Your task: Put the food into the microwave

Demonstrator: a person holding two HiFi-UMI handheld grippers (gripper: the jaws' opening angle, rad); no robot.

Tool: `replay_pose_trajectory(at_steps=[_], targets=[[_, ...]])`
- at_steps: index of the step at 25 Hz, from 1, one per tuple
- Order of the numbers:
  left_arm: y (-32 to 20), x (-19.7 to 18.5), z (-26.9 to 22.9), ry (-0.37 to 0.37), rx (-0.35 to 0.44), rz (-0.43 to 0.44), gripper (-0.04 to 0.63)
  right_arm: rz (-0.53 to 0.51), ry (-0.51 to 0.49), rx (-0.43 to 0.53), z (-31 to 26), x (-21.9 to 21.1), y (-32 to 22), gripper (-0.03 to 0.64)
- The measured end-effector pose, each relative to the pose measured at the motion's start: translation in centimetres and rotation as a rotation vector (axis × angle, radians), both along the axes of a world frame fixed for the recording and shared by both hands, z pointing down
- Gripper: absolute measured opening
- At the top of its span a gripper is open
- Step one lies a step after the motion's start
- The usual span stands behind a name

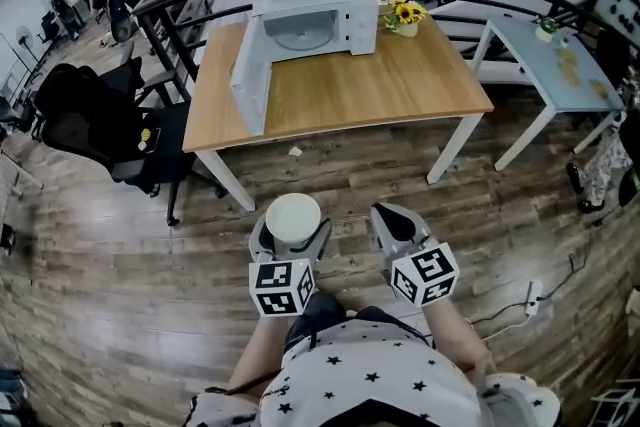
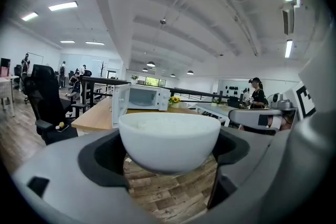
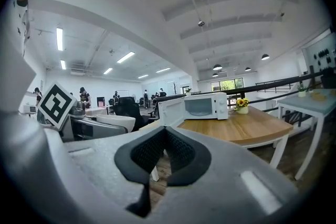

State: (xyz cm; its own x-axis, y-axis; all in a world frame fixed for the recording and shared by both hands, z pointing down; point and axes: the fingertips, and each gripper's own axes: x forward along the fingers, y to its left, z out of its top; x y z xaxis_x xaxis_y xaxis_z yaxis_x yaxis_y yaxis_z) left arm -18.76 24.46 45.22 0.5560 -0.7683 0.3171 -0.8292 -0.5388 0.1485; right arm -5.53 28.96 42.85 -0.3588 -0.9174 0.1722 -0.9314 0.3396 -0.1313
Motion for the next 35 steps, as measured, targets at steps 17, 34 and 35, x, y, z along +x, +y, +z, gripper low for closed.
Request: replay_pose_trajectory(at_steps=[17,34,35], targets=[[1.4,0.7,-0.6,0.004,0.019,-0.014,0.485,0.021,-0.055,-0.011,0.7,1.2,1.0,0.006],[-2.2,2.0,-0.2,-0.014,0.023,0.009,0.485,0.035,-0.057,-0.022,1.1,2.4,-2.3,0.006],[-2.7,2.1,-0.1,-0.014,0.023,0.009,0.485,0.035,-0.056,-0.023,1.2,2.5,-2.8,0.006]])
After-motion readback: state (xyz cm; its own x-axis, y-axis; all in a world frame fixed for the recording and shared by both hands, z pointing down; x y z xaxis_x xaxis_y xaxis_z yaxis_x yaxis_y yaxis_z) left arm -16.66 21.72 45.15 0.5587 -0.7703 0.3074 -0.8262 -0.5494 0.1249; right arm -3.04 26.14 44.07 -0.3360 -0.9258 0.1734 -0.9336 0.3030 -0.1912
